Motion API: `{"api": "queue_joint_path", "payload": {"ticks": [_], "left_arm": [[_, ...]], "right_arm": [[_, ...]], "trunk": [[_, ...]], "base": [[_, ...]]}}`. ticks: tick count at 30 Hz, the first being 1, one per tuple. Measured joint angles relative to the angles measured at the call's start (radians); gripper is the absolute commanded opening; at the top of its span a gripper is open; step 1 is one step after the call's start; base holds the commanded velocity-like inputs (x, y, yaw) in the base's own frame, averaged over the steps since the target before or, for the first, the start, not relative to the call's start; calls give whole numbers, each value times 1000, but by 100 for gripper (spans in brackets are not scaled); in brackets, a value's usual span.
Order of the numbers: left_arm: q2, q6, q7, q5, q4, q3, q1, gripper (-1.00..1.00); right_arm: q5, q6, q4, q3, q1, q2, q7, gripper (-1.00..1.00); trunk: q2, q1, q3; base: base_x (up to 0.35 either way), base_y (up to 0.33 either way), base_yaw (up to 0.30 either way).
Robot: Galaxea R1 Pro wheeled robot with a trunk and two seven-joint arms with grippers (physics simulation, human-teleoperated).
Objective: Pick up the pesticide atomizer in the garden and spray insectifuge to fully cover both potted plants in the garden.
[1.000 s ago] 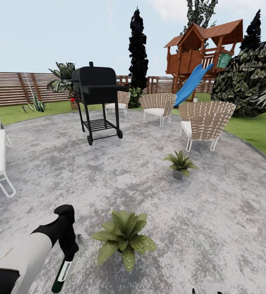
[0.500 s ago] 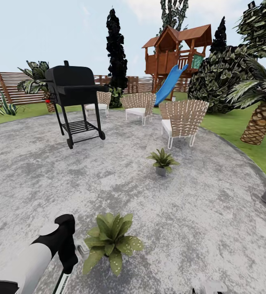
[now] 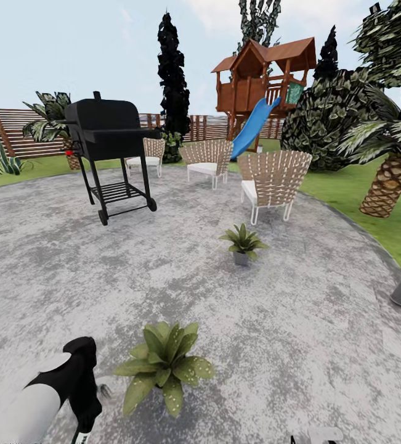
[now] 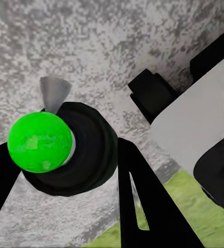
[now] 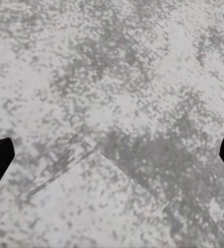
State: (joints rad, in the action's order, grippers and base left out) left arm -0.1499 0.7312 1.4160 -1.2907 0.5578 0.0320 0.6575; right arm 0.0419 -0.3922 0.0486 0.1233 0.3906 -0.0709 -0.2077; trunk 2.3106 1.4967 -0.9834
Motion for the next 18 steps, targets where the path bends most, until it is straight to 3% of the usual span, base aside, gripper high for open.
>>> {"api": "queue_joint_path", "payload": {"ticks": [3,6,11,15,18], "left_arm": [[48,0,0,-2,9,2,6,-100],[65,1,0,-3,12,2,10,-100],[55,0,0,-3,13,0,11,-100],[45,-1,0,-5,13,-1,11,-100],[45,-1,0,-5,13,-2,11,-100]], "right_arm": [[0,0,0,0,0,-1,0,100],[0,0,0,0,0,-1,0,100],[0,0,1,0,0,-1,0,100],[1,0,2,0,0,3,0,100],[2,1,3,0,0,4,-1,100]], "trunk": [[0,0,0],[0,0,0],[0,0,0],[0,0,0],[0,0,0]], "base": [[0,0,0],[0,0,0],[-9,60,0],[-140,256,-15],[-170,278,-209]]}}
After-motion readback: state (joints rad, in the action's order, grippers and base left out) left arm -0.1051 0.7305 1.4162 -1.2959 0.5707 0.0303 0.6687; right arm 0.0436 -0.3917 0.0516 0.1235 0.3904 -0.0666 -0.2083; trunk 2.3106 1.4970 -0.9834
